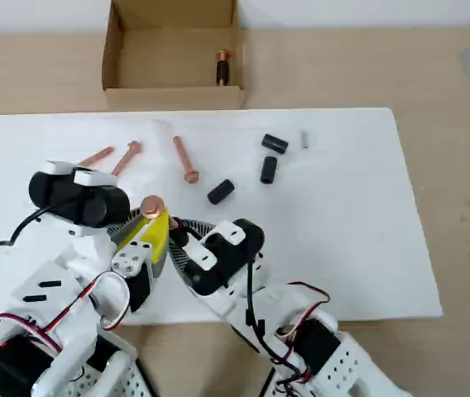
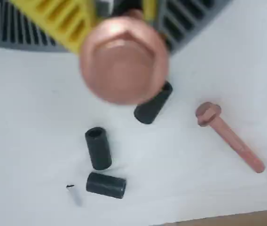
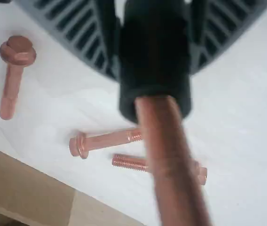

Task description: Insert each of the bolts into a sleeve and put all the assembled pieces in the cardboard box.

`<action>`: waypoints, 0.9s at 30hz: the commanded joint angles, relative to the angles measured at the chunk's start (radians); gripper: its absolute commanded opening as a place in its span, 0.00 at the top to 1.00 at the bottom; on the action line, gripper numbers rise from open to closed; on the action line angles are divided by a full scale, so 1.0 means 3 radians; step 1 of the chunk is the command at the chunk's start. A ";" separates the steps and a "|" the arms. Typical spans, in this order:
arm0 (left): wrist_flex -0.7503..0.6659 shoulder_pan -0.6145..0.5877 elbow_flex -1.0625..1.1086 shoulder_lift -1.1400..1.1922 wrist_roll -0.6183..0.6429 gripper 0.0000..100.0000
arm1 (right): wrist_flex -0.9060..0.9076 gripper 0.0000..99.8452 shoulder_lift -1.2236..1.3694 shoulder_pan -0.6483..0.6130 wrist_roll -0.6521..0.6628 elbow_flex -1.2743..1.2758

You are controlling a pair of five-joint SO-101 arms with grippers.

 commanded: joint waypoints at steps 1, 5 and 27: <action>0.0041 -0.0107 -0.0020 0.0018 -0.0133 0.99 | -0.0097 0.99 -0.0616 -0.0028 -0.0026 -0.0013; 0.0077 -0.0302 -0.0031 0.0013 -0.0123 0.89 | -0.0102 0.99 -0.0616 -0.0028 -0.0026 -0.0013; 0.0378 -0.0460 -0.0542 0.0038 0.0123 0.79 | -0.0113 0.99 -0.0616 0.0187 -0.0026 -0.0013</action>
